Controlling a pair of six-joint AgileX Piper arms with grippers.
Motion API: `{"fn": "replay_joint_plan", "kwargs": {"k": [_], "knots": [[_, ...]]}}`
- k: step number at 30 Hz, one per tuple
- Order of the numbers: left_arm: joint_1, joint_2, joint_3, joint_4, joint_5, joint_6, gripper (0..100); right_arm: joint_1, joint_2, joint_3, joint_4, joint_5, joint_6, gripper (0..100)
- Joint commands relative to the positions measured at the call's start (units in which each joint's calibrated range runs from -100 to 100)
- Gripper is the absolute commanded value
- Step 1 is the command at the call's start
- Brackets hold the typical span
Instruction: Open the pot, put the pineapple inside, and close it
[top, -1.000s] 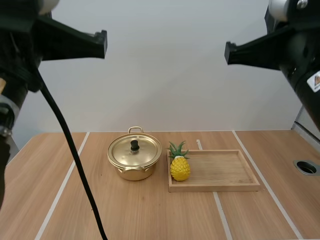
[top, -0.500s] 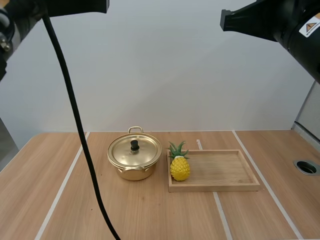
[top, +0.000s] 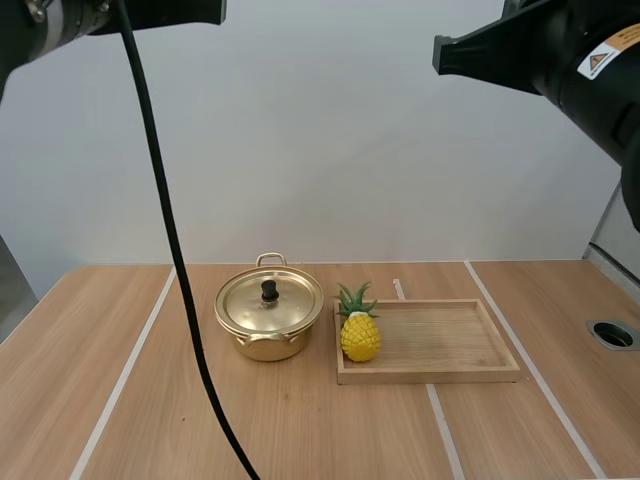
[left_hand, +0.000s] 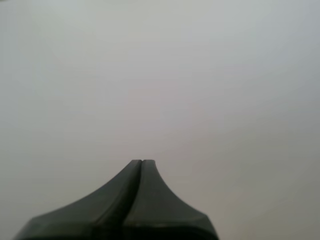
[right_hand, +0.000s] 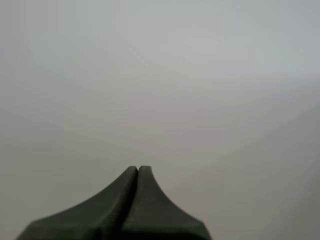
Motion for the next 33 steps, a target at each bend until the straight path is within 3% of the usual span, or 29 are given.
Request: {"fn": "replay_joint_plan", "kwargs": {"k": [1,17,33], "knots": [[-0.33,2.7,-2.1,0.0,5.9,0.6,0,-0.2,1.1,-0.5,0.1,2.2,-0.2,0],[-0.33,16.0,-14.3,-7.5,32.4,7.2,0,-0.2,3.0,-0.5,0.1,5.8,-0.2,0],[-0.33,25.2,-15.3,-15.5,48.4,12.3,0,-0.2,3.0,-0.5,0.1,6.8,-0.2,0]]}}
